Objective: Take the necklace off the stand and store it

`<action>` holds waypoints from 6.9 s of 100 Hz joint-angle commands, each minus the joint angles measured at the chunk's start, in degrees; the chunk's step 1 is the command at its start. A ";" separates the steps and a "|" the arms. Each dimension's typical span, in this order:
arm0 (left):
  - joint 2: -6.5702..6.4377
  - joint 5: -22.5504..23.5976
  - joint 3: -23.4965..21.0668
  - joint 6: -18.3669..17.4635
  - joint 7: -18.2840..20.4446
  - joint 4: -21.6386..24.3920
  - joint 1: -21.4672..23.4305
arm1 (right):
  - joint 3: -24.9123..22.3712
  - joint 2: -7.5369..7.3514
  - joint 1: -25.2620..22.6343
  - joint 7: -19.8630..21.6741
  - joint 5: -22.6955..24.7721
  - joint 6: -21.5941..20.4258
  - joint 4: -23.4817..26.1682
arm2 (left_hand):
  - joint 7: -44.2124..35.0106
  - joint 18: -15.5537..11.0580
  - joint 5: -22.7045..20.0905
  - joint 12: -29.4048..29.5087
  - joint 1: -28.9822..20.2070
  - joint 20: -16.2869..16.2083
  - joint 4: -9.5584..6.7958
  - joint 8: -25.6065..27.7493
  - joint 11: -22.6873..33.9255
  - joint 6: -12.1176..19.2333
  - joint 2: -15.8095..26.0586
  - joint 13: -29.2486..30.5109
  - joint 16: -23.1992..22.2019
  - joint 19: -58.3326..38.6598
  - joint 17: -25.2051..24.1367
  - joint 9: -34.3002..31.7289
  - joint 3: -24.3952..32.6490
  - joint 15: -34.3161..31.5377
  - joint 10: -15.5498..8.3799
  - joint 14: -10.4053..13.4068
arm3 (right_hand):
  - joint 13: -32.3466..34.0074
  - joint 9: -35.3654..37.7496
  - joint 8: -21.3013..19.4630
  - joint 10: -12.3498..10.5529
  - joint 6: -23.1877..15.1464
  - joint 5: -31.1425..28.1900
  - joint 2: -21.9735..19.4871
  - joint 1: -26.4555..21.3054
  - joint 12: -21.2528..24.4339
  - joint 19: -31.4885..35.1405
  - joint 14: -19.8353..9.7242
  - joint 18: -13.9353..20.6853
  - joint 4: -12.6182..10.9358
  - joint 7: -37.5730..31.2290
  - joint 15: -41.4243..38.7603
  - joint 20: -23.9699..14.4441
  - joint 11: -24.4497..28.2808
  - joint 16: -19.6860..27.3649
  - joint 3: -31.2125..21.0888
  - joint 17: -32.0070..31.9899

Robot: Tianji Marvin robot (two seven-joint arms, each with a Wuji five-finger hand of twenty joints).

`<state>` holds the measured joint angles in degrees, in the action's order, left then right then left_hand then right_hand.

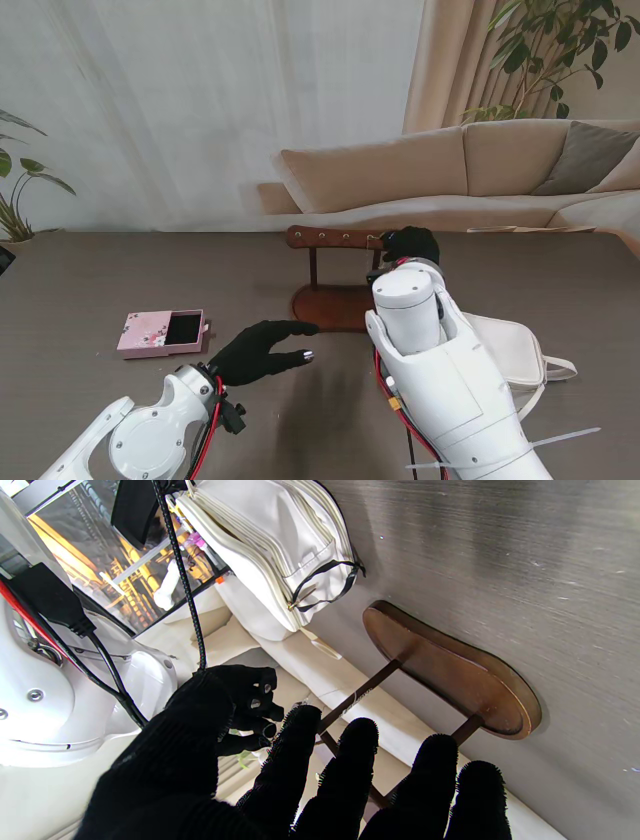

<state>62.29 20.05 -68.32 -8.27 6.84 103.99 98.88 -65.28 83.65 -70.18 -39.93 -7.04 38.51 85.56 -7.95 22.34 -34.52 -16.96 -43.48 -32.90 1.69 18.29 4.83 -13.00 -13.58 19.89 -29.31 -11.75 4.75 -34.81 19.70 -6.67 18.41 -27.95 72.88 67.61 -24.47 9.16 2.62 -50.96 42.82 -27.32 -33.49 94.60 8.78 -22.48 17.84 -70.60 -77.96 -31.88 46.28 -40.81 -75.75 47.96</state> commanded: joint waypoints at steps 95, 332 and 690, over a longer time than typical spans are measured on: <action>0.13 0.81 -0.81 0.10 0.59 0.70 0.87 | 3.10 -1.23 -0.14 5.31 1.07 -0.89 7.30 | 0.40 -2.01 -0.42 -0.15 -0.51 -0.57 -0.01 -0.18 -0.36 -0.16 2.47 -0.06 0.56 1.10 -0.04 -0.59 -1.76 0.07 0.18 -0.32 | 2.18 3.00 -2.88 0.38 -0.85 -2.54 2.82 -1.46 -1.04 2.51 -1.81 0.02 0.98 1.19 -2.07 1.23 -0.88 -0.46 -2.95 16.31; -5.07 39.52 -24.83 2.55 22.49 -8.26 -1.16 | -1.34 -12.09 -22.18 27.39 3.33 -11.83 26.46 | 9.66 -18.39 26.80 15.03 19.06 33.09 7.26 -13.77 -7.35 0.70 -19.01 -19.95 28.42 13.39 -6.98 30.47 21.61 8.53 -8.70 17.08 | 2.19 2.88 -4.08 0.82 -0.71 -2.73 2.63 -1.84 -1.55 2.10 -1.77 -0.27 0.95 2.00 -1.77 1.01 -1.15 -0.31 -2.91 15.79; -7.69 44.67 -2.18 0.35 18.64 -37.31 -20.71 | -2.43 -11.94 -22.05 28.77 0.33 -8.75 24.37 | -33.02 -18.51 20.87 -9.29 11.34 5.38 5.59 28.03 7.72 6.89 -18.75 -6.21 -24.94 -0.67 -2.25 15.93 31.28 -2.86 -8.08 15.21 | 2.17 2.99 -4.13 1.06 -0.30 -2.78 2.48 -1.95 -1.50 2.06 -1.56 -0.05 0.98 1.93 -2.18 0.81 -0.99 -0.43 -2.77 15.76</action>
<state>53.70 64.78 -72.38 -7.69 23.05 70.33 76.12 -67.82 71.39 -91.98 -11.78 -6.55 29.80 109.93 -27.94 4.27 -4.38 -24.23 -26.74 -25.44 8.13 44.43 10.49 -20.43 -38.28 11.21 -53.23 -10.08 1.37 -16.57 45.49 -8.88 11.28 -11.51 73.42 68.38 -27.47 9.16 2.76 -52.29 42.83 -28.55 -34.30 94.60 8.75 -22.48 17.85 -68.43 -78.44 -31.87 45.47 -40.82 -75.75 47.94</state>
